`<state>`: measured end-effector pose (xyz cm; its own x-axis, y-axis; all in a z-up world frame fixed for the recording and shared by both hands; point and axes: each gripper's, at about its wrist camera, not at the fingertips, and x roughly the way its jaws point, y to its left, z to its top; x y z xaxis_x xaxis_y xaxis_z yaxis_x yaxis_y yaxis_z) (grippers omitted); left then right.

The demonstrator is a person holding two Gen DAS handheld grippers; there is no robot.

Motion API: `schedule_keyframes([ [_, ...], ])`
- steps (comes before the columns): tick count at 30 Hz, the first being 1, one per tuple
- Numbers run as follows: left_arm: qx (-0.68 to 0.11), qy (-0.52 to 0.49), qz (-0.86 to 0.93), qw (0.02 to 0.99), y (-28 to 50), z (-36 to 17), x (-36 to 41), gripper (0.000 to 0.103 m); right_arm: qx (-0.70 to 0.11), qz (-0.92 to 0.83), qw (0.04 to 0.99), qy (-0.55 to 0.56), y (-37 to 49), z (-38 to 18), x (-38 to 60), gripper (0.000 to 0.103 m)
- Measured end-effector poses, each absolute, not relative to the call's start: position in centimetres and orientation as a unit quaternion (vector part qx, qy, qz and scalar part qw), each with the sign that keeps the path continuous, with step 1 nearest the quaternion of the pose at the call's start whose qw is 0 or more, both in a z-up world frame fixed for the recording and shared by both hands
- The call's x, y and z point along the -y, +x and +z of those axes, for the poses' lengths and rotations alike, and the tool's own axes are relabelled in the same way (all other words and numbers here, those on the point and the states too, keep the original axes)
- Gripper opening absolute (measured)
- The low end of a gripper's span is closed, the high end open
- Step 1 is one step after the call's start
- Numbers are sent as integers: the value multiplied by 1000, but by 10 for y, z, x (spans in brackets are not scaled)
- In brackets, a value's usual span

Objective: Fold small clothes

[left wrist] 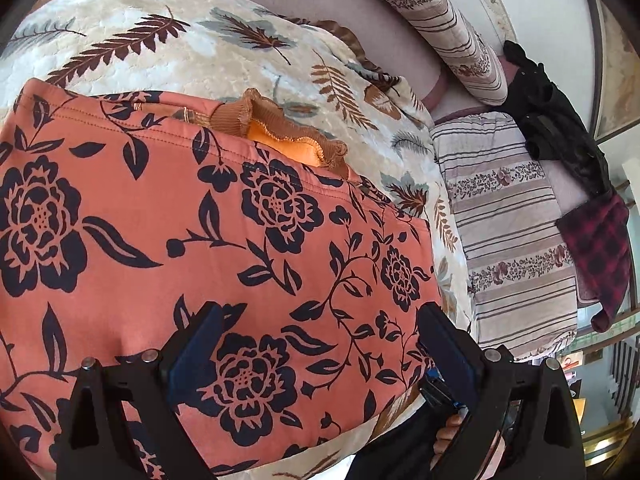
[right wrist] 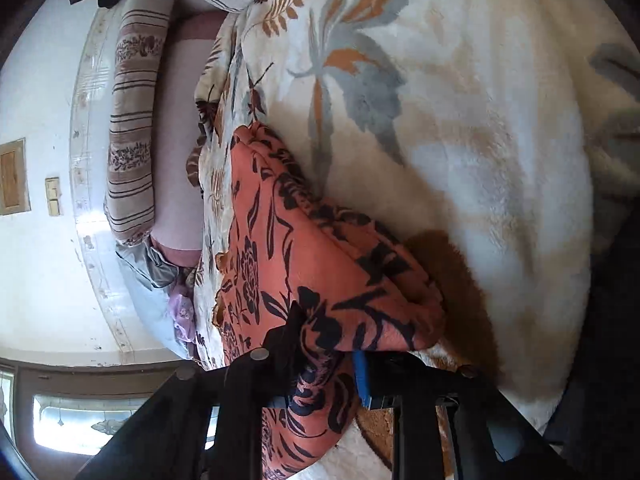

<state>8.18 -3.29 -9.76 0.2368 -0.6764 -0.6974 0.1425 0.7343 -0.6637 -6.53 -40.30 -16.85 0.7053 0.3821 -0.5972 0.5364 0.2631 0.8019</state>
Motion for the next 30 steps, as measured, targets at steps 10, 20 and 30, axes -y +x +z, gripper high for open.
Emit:
schedule_keyframes([
  [10,-566,-223,-268,747,77,-107,48,97,-403,-30,732,548,-64,-167,399,15],
  [20,-567,-204,-272,750,79,-103,58,97,-410,-18,764,499,-59,-154,392,12],
  [30,-574,-208,-322,723,131,-57,87,97,-371,45,904,209,-32,-48,291,12],
])
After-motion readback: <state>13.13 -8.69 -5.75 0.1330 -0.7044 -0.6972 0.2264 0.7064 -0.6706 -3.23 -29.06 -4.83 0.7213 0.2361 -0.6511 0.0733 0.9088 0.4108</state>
